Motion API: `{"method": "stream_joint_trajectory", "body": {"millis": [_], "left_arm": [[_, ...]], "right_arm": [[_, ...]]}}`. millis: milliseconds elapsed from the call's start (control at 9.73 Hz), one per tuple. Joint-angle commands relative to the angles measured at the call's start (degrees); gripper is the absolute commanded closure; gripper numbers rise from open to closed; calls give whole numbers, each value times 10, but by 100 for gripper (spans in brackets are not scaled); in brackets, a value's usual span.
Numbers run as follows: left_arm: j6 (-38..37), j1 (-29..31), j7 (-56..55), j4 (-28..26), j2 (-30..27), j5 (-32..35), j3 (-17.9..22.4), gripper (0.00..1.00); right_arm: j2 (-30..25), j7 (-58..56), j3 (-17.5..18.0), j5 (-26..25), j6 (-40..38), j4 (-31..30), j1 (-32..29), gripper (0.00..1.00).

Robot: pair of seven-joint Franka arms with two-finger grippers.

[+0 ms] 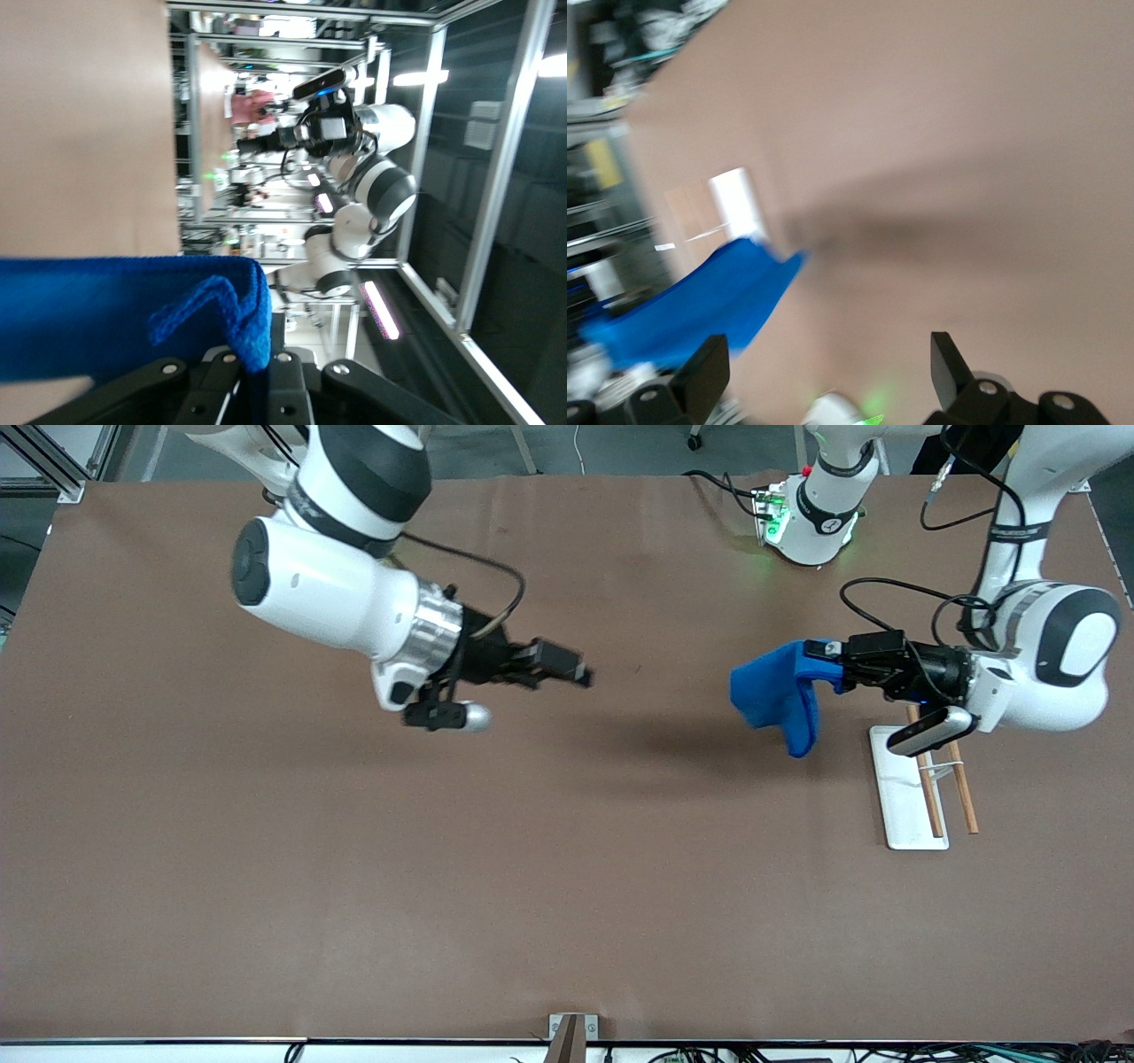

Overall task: Right arm passes towel to left arm to hang
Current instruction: 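Open the right gripper and withdraw it while the left gripper carries the towel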

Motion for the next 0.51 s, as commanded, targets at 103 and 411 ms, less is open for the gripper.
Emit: {"method": "stream_joint_trajectory", "body": {"millis": [103,411], "left_arm": [[9,-6,-49,106,45,124,24,100],[9,-6,-64,172,67,220,62,100]], "right_arm": [[-49,8,-98,-220,-117,-30,-6,0],[-82,-73,-219,-232,-149,-30,-9,0]]}}
